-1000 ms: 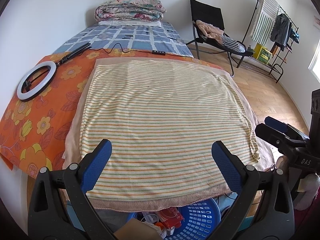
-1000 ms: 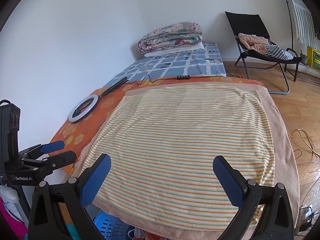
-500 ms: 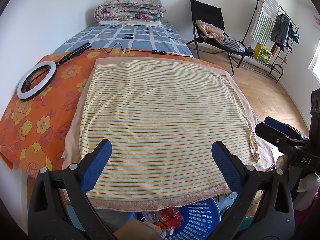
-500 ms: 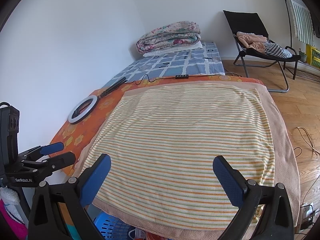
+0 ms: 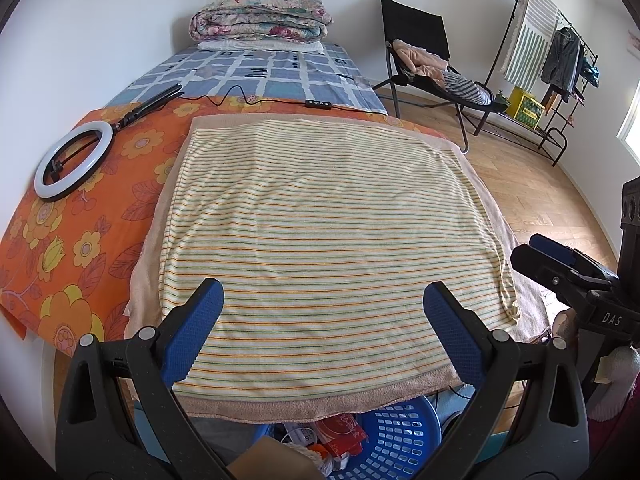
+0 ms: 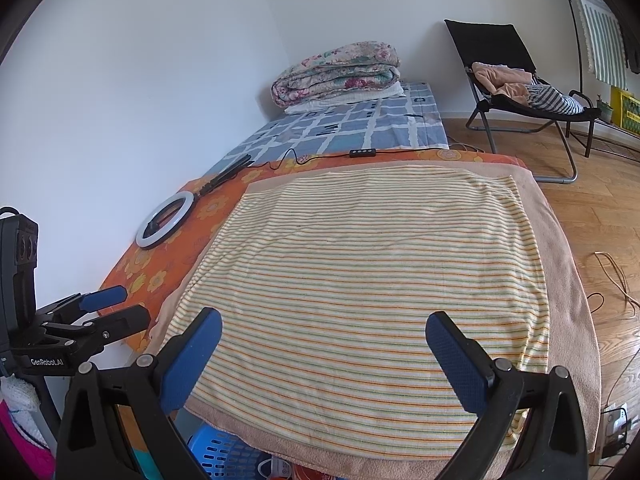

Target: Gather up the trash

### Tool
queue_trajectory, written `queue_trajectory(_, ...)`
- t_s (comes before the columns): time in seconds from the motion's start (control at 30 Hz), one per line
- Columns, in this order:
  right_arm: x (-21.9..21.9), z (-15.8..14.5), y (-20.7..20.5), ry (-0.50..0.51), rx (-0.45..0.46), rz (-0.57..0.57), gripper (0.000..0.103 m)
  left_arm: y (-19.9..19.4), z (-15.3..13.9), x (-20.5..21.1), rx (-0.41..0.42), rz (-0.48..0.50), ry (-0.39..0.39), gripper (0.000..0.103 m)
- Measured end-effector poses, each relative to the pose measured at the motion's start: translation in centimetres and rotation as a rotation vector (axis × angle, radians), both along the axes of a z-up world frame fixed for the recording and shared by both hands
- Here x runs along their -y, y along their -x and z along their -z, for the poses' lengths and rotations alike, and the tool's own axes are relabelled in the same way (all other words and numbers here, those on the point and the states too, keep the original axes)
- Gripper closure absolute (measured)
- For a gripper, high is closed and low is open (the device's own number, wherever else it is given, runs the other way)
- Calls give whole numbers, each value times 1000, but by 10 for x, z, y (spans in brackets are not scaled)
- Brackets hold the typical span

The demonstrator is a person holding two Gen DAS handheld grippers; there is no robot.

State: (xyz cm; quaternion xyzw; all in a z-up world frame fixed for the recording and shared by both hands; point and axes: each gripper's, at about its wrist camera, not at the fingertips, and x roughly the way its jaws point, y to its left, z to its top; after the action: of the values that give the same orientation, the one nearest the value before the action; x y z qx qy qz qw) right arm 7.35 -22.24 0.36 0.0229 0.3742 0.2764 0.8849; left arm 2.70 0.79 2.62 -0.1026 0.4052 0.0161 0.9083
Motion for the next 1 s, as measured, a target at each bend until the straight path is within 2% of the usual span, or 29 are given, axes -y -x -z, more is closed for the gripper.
queue_trajectory(0.37,-2,1,0,3,-6,-1,0,7,12,5,-14,1,-15,1)
queue_trajectory(0.57,-4,3,2,6,-11,-1,0,11,9,6,-3,-11,-44,1)
queue_trajectory(1.0,-1,7,1,1,-26,6,0,12,5,7,-8,-17,-46,1)
